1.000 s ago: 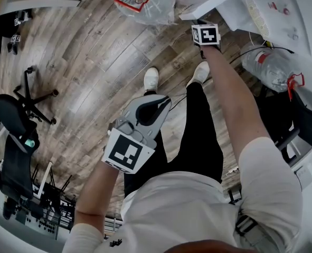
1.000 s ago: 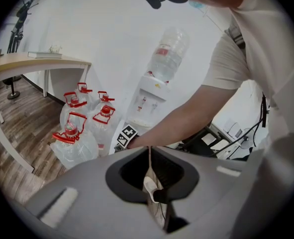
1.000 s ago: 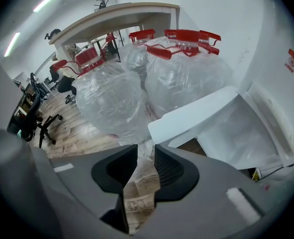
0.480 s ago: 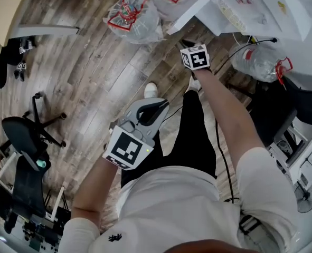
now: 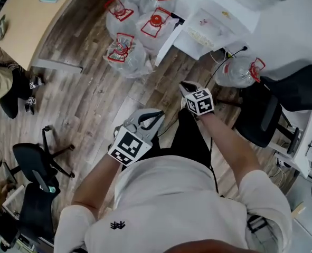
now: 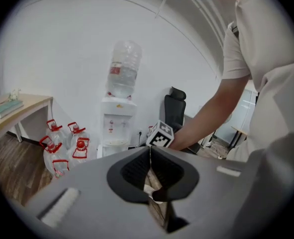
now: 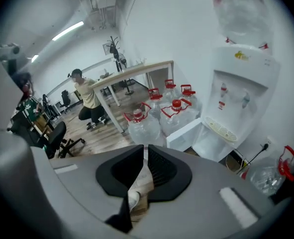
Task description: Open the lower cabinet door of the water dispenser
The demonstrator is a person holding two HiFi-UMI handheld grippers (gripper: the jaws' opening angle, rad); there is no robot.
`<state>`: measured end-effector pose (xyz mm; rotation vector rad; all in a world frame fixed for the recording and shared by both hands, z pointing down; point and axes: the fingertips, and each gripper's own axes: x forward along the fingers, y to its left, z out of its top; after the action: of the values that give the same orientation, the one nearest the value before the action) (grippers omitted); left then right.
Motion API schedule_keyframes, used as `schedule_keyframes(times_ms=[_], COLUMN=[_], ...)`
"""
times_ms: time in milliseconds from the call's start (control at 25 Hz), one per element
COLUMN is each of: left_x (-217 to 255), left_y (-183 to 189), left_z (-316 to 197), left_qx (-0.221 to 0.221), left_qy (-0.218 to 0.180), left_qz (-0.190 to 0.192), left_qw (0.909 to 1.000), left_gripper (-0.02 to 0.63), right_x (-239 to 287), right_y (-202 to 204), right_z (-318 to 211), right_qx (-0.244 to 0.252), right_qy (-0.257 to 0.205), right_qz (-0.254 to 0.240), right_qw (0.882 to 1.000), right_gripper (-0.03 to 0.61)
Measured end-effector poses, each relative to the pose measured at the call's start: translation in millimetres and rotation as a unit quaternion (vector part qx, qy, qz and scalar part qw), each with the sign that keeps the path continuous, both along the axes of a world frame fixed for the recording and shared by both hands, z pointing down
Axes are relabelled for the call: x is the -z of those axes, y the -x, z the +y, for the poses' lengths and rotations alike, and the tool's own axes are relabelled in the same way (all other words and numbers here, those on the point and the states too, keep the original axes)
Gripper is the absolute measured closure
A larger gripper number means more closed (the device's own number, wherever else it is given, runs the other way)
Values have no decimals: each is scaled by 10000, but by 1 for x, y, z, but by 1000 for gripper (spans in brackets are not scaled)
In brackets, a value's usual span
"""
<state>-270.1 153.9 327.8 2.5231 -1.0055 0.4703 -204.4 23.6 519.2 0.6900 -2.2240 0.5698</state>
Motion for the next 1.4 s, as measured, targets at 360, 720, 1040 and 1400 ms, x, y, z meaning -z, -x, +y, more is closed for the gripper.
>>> schedule_keyframes(times_ms=[360, 720, 1040, 1400], left_x=[44, 74, 96, 92], left_y=[-28, -74, -142, -199], left_z=[20, 28, 52, 84], left_qx=[-444, -381, -253, -169], left_qy=[-45, -221, -467, -385], left_qz=[-137, -264, -281, -356], left_qw=[9989, 9987, 9982, 9985], left_gripper=[560, 558, 560, 560], right_x=[149, 229, 258, 261], right_y=[-57, -114, -174, -230], right_z=[88, 137, 177, 210], right_qx=[-259, -218, 46, 168], right_qy=[-498, -958, -1151, -1236], right_qz=[-665, -1085, -1298, -1473], right_qw=[9962, 9892, 9848, 9812], right_gripper=[575, 577, 577, 577])
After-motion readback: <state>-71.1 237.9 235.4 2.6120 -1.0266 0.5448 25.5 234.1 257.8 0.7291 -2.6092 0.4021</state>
